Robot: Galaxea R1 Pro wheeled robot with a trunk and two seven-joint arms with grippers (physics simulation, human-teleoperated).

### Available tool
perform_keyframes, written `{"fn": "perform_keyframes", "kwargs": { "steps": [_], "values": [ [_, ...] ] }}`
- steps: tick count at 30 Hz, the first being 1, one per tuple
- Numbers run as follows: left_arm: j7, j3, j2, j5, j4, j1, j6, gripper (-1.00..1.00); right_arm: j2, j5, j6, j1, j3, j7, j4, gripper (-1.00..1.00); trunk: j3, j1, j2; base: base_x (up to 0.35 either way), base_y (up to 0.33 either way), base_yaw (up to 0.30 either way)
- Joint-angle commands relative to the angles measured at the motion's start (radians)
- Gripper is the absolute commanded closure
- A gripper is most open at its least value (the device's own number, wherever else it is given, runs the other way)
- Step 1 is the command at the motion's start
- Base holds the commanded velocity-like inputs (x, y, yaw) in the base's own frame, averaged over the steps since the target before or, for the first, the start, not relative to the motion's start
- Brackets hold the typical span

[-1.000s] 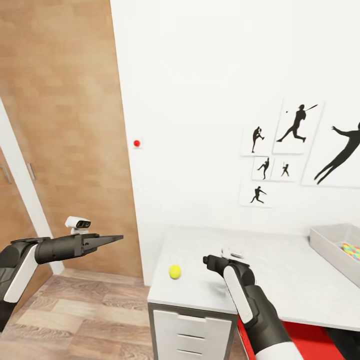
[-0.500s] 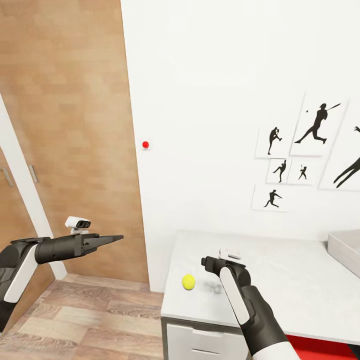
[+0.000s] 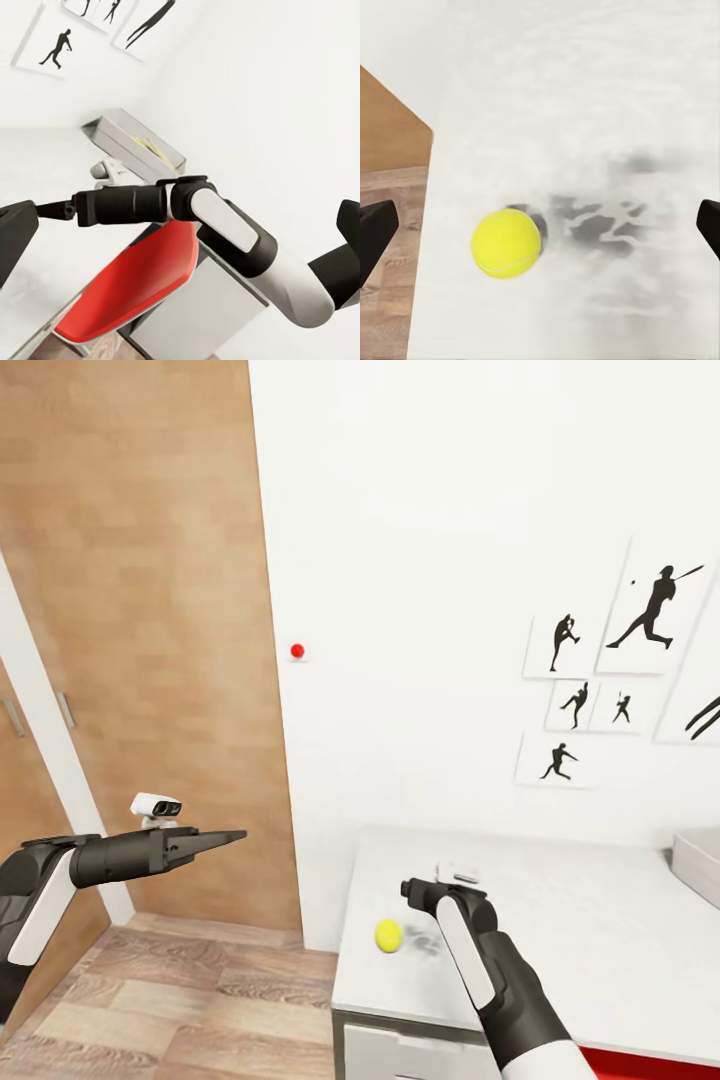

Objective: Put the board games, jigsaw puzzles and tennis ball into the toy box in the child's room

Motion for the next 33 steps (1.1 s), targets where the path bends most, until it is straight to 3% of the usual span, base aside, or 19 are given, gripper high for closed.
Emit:
{"fn": "perform_keyframes", "kwargs": {
  "steps": [1, 7, 24, 33],
  "values": [
    [-0.001, 0.0, 0.0, 0.003, 0.0, 0.0, 0.009, -1.0, 0.0, -0.01, 0.001, -0.001, 0.001, -0.01, 0.005, -1.0, 0.0, 0.001, -0.001, 0.091, 0.023, 0.0],
    [0.0, 0.0, 0.0, 0.003, 0.001, 0.0, 0.009, -1.0, 0.013, -0.005, 0.0, -0.007, 0.003, -0.01, 0.044, -1.0, 0.0, 0.001, -0.001, 0.071, 0.117, 0.0],
    [0.001, 0.0, 0.0, 0.003, 0.001, 0.0, 0.009, -1.0, 0.013, -0.001, -0.004, -0.043, 0.003, -0.01, 0.165, -1.0, 0.0, 0.001, -0.001, 0.004, 0.07, 0.0],
    [0.0, -0.001, 0.0, 0.003, 0.0, 0.0, 0.009, -1.0, 0.013, 0.004, -0.079, -0.073, 0.003, -0.018, 0.233, -1.0, 0.0, 0.001, -0.001, 0.0, 0.019, 0.0]
  ]
}}
